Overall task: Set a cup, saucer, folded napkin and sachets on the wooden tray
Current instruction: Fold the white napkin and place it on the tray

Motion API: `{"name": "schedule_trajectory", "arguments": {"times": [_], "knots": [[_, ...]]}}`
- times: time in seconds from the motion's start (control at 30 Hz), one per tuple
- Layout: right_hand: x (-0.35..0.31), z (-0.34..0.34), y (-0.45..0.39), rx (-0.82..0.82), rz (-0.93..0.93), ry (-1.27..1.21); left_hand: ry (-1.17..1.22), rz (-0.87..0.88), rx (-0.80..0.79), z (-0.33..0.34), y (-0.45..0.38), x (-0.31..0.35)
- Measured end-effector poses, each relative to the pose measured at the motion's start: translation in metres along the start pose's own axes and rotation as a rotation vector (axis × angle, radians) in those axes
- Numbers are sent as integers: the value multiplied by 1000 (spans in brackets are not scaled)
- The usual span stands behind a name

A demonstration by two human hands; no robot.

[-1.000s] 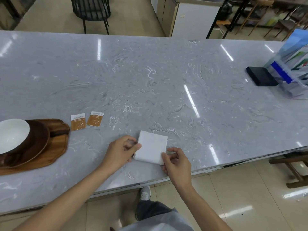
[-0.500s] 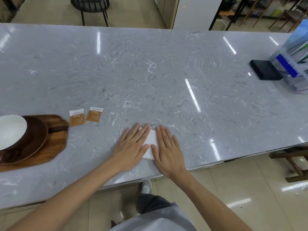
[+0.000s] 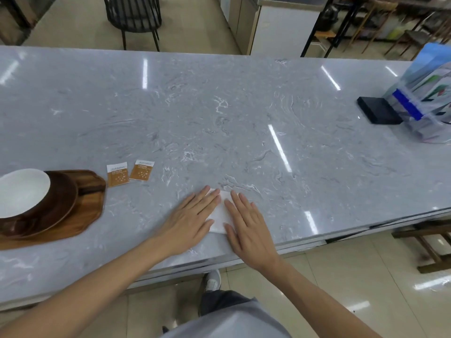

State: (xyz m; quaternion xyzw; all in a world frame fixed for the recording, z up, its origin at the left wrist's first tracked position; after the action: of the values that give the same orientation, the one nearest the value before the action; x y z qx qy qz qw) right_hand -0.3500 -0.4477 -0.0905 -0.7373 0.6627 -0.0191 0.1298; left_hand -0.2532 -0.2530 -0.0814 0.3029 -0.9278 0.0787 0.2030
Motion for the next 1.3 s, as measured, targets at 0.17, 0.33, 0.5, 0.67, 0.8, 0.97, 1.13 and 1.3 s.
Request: {"name": "schedule_trajectory", "arguments": {"times": [0.17, 0.33, 0.5, 0.67, 0.8, 0.97, 1.13, 1.3], "knots": [[1, -4, 26, -103, -113, 47, 3, 56, -121, 1, 16, -3], [1, -5, 42, -142, -160, 46, -102, 53, -125, 2, 35, 11], [-5, -3, 55, -90, -152, 27, -73, 19, -144, 9, 56, 20], [1, -12, 48, -81, -138, -15, -93, 32, -185, 3, 55, 17], [7, -14, 49, -92, -140, -62, -41, 77, -132, -1, 53, 19], [7, -23, 50, -46, -67, -183, 26, 162, -30, -5, 56, 21], [5, -31, 46, -20, -37, -223, 389, 56, 122, -7, 55, 20], [10, -33, 33, -141, 60, -362, 720, -91, 192, -14, 48, 18]]}}
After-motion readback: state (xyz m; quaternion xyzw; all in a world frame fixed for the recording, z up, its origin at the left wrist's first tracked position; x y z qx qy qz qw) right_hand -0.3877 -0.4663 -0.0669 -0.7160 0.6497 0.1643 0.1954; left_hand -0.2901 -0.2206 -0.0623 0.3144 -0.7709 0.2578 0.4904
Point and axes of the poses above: each hand's wrist, its own y-axis away from the middle knuckle, its own z-axis out of the palm, x = y × z, the point moved 1 cm from there along -y, towards the middle knuckle, and after that the axes turned 12 degrees about y, right-handed, at the moved point
